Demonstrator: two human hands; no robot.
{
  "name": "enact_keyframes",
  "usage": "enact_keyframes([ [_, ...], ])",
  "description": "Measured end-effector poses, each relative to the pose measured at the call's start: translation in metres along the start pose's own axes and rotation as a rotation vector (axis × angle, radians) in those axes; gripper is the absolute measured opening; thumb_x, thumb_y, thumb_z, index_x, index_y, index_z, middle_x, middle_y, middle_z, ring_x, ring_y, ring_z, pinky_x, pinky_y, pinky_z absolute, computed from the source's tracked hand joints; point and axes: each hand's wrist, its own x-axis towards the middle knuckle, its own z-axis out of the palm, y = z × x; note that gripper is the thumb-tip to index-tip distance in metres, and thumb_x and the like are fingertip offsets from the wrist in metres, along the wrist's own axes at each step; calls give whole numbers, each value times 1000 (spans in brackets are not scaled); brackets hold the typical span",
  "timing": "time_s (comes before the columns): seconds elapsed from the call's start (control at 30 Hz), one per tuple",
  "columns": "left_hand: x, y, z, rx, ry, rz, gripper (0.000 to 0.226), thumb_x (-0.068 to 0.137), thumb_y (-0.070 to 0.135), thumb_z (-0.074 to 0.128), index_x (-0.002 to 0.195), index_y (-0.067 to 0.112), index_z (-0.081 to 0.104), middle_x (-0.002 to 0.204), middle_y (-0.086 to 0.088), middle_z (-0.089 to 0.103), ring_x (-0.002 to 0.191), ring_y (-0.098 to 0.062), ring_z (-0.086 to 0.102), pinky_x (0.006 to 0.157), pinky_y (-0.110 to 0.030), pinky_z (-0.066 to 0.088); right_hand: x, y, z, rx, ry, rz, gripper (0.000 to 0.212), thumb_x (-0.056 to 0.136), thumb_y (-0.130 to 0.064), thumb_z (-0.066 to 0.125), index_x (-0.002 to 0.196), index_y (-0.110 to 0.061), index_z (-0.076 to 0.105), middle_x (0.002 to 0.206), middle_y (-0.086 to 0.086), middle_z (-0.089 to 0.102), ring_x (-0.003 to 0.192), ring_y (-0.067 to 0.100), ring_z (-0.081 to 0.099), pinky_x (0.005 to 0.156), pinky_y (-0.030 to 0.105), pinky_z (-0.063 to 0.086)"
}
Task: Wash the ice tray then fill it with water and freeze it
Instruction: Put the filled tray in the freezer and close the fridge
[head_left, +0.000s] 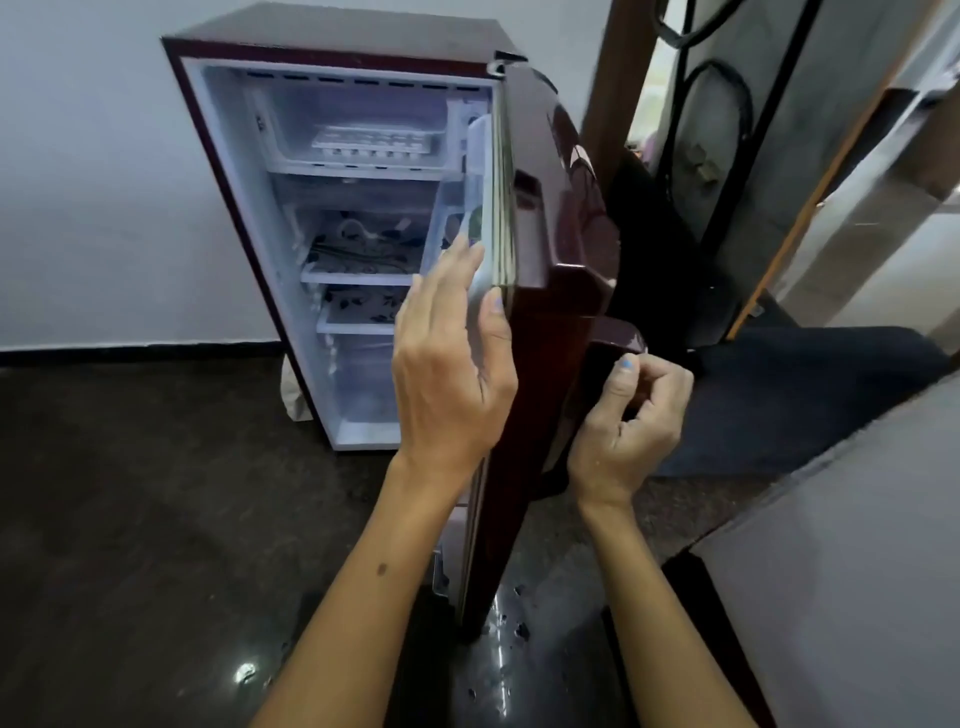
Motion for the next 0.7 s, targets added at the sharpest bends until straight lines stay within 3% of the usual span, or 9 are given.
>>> enact_keyframes([
  [0.13,8,-14,-30,42,56,-17,36,97,12,39,127,-3,53,130,-15,57,125,-23,51,103,-44,43,-23,-20,29,60,-50,-52,26,93,-20,51,104,3,56,113,10,51,97,22,52,77,26,43],
  [0.2,11,-21,-45,57,85,-24,37,97,12,38,127,-4,53,130,-15,57,125,-23,52,103,-41,43,-37,-29,43,81,-88,-74,26,92,-23,50,110,-4,54,124,17,48,106,24,52,79,29,44],
  [0.33,20,-33,-69,100,115,5,37,97,13,40,128,-3,51,131,-15,56,125,-23,51,102,-41,44,-66,-49,66,131,-127,-48,29,92,-24,49,110,-2,56,137,12,34,114,25,50,86,35,46],
  [0.43,27,-47,-83,127,105,25,37,96,13,43,128,-4,50,132,-17,55,126,-23,51,104,-38,43,-81,-62,82,168,-98,-1,32,92,-24,48,108,1,58,140,10,31,109,3,47,84,39,49],
  [0.5,35,-59,-94,134,92,28,38,96,14,44,128,-4,50,133,-17,54,127,-23,50,104,-37,43,-85,-65,96,180,-81,25,30,93,-25,48,109,0,57,139,8,34,106,6,51,80,43,51],
  [0.6,52,-79,-112,158,70,62,37,96,13,46,128,-4,50,133,-17,54,127,-24,50,103,-40,44,-91,-67,121,148,-58,41,28,95,-26,49,111,-4,56,134,3,42,107,28,55,81,52,49],
  [0.7,68,-99,-127,208,47,143,36,95,12,47,127,-3,53,134,-18,53,129,-27,48,105,-45,41,-102,-73,146,145,-56,124,38,95,-34,44,117,-4,52,121,-7,50,109,14,54,87,42,49],
])
